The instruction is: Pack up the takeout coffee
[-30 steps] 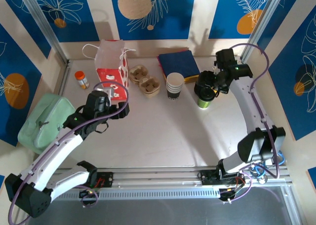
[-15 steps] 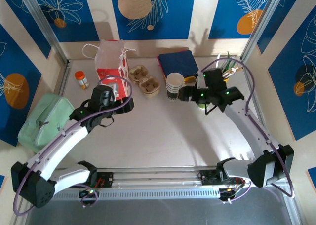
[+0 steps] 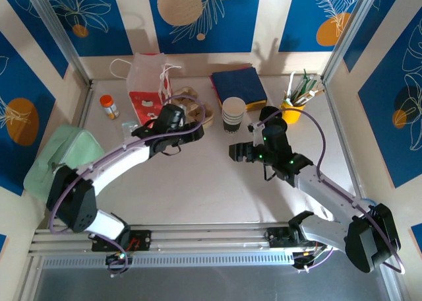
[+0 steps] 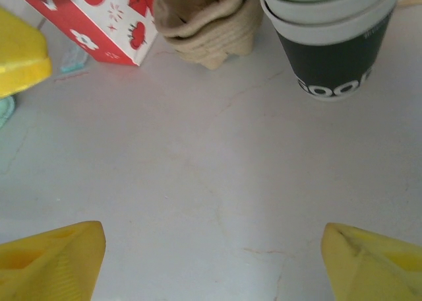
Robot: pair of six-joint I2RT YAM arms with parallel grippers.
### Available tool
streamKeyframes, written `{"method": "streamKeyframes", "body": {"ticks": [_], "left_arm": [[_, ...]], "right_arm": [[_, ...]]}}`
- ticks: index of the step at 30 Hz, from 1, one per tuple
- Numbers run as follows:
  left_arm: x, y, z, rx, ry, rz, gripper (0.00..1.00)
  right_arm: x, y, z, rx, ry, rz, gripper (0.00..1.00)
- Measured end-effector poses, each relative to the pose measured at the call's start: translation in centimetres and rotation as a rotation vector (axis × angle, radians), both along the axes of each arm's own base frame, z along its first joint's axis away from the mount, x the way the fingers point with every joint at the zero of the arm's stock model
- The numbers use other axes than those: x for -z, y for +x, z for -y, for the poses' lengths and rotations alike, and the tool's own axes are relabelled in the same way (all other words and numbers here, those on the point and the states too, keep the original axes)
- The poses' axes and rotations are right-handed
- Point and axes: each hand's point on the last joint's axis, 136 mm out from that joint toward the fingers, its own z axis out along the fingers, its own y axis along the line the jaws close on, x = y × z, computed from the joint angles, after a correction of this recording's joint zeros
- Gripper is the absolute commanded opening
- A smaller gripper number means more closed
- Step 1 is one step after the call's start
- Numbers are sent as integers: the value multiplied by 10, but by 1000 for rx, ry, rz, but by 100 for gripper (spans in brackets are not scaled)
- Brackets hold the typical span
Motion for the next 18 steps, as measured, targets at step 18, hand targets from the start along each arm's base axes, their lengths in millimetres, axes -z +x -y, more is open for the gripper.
{"method": "streamKeyframes", "body": {"ticks": [18], "left_arm": [[37,68,-2,-274,56,-59,65]], "right_arm": [[18,21,-9,33,-33,-8,86]]}}
